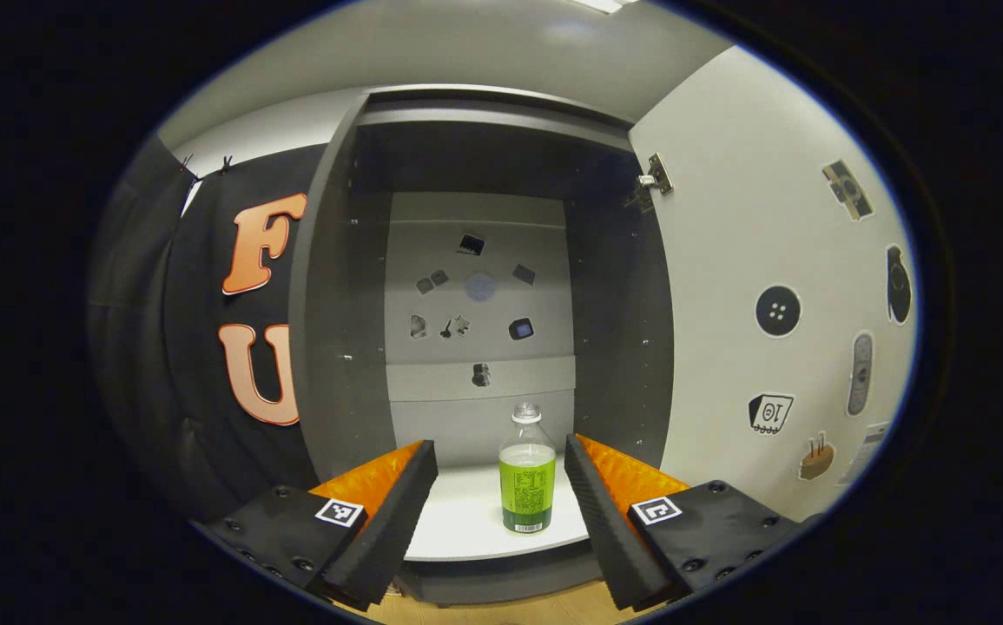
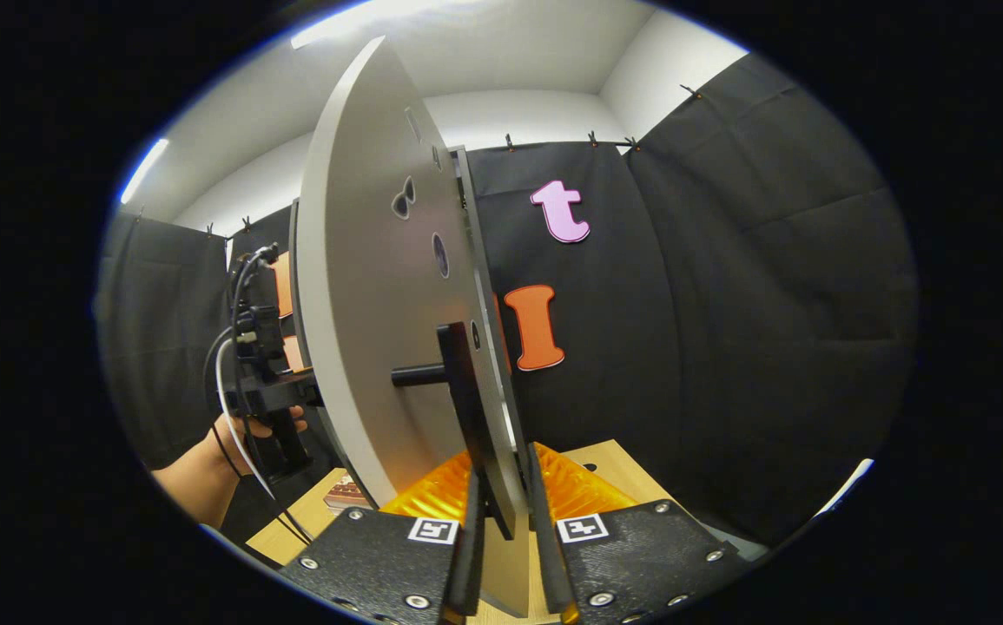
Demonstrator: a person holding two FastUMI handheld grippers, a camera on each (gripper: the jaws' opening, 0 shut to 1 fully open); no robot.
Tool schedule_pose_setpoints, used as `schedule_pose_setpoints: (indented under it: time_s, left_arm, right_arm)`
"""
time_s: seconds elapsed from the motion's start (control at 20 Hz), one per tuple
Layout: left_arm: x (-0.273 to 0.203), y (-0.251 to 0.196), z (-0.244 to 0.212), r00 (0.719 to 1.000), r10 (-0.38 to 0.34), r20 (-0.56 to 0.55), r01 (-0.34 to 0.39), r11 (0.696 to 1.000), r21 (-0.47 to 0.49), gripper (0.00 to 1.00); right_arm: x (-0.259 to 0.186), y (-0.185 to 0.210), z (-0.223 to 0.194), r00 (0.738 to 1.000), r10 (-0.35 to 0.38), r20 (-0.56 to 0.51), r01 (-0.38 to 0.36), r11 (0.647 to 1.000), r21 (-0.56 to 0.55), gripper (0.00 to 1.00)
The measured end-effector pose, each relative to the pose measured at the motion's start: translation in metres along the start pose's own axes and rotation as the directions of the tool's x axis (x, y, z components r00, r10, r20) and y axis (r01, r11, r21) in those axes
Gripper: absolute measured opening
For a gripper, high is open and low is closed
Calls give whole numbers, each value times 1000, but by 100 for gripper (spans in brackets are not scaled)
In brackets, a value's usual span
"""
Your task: Open the cabinet door with the right hand, grasp the bottle in the cabinet with the left hand and place it on the coaster, then close the cabinet door with the right hand.
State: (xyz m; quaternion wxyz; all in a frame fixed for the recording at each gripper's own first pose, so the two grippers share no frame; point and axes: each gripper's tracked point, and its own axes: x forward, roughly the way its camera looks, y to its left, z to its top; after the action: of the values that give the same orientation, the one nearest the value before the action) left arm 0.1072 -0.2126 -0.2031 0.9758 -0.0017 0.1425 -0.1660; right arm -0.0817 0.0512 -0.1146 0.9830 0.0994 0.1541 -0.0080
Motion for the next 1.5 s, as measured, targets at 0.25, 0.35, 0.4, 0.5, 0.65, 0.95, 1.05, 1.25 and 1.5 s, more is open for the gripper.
schedule_pose_setpoints:
  time_s: [0.25, 0.35, 0.4, 0.5, 0.65, 0.95, 1.05, 1.25, 1.5]
  left_arm:
    - [45, -28, -46, 993, -87, -76, 80, 993, -91, 96]
    - [65, -27, -72, 988, -75, -133, 63, 994, -88, 96]
    - [74, -26, -84, 985, -60, -163, 48, 996, -74, 97]
    - [93, -22, -95, 983, -42, -177, 36, 999, -40, 97]
    - [115, -21, -103, 981, -37, -190, 35, 999, -11, 96]
    - [134, -13, -120, 978, -29, -207, 19, 998, -54, 97]
    - [138, -9, -117, 978, -18, -209, 15, 1000, -17, 84]
    - [135, -8, -112, 978, -20, -209, 26, 999, 25, 81]
    - [105, 3, -93, 986, 11, -163, -7, 1000, 20, 78]
  right_arm:
    - [6, -8, -2, 1000, -14, -2, 14, 1000, 10, 42]
    - [6, -10, -2, 1000, -23, -3, 23, 1000, 12, 45]
    - [5, -11, -2, 1000, -26, -3, 26, 1000, 11, 48]
    - [5, -10, -3, 1000, -26, -2, 26, 1000, 8, 49]
    - [5, -10, -3, 1000, -22, -4, 22, 1000, 2, 49]
    - [4, -11, -3, 1000, -20, -5, 20, 1000, 4, 58]
    - [4, -11, -3, 1000, -10, -4, 10, 1000, 8, 58]
    - [3, -11, -3, 1000, 4, -8, -4, 1000, -2, 55]
    - [1, -10, -5, 999, 31, -15, -31, 1000, -2, 50]
